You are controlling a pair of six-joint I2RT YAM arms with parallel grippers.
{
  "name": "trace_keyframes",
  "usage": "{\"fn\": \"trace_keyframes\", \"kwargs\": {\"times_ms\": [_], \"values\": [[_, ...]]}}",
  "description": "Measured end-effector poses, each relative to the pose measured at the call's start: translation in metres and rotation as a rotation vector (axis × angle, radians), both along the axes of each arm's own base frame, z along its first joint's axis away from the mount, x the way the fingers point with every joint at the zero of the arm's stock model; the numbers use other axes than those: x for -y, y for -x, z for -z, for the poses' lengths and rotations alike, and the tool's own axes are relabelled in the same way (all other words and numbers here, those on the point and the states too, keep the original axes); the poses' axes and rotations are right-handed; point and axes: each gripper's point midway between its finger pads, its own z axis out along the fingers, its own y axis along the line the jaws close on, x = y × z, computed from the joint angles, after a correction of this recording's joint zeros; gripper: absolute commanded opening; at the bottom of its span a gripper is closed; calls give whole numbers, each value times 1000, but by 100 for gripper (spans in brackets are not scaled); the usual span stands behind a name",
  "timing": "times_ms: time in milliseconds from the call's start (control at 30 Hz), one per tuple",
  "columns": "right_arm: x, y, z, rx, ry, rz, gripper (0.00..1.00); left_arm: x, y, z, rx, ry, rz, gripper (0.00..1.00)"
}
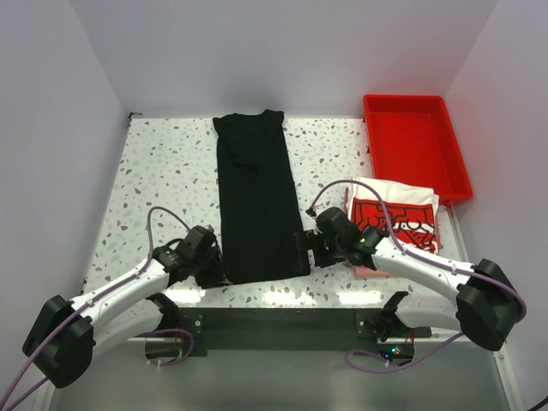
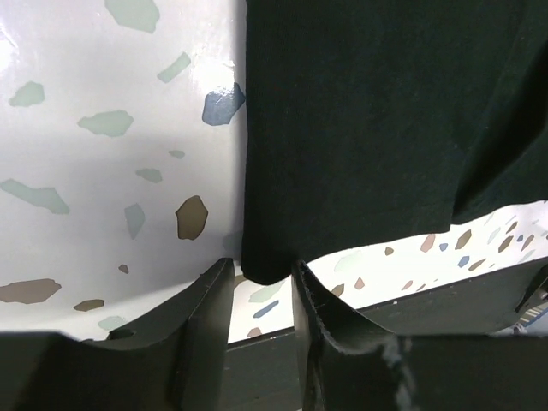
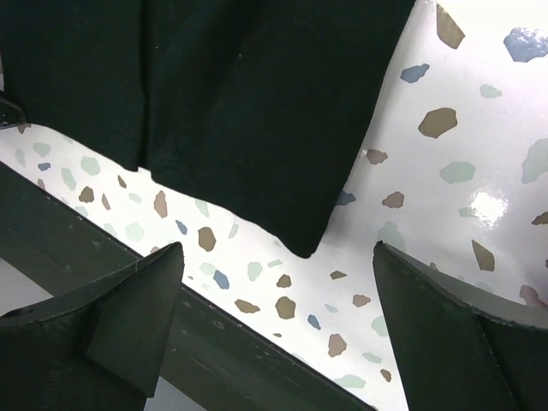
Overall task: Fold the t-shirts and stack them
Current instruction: Fold the tshirt
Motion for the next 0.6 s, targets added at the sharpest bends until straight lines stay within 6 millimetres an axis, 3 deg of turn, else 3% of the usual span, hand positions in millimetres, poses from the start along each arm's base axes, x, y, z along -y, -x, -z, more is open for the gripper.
{"fn": "trace_keyframes", "kwargs": {"times_ms": [167, 400, 600], "values": [[-2, -1, 3, -6, -3, 9, 86, -1, 1, 3, -16, -17, 3, 23], [-2, -1, 14, -29, 11, 18, 70, 3, -3, 5, -27, -18, 6, 1], [-3, -1, 25, -55, 28, 27, 60, 5, -4, 5, -25, -7, 10, 0]]}}
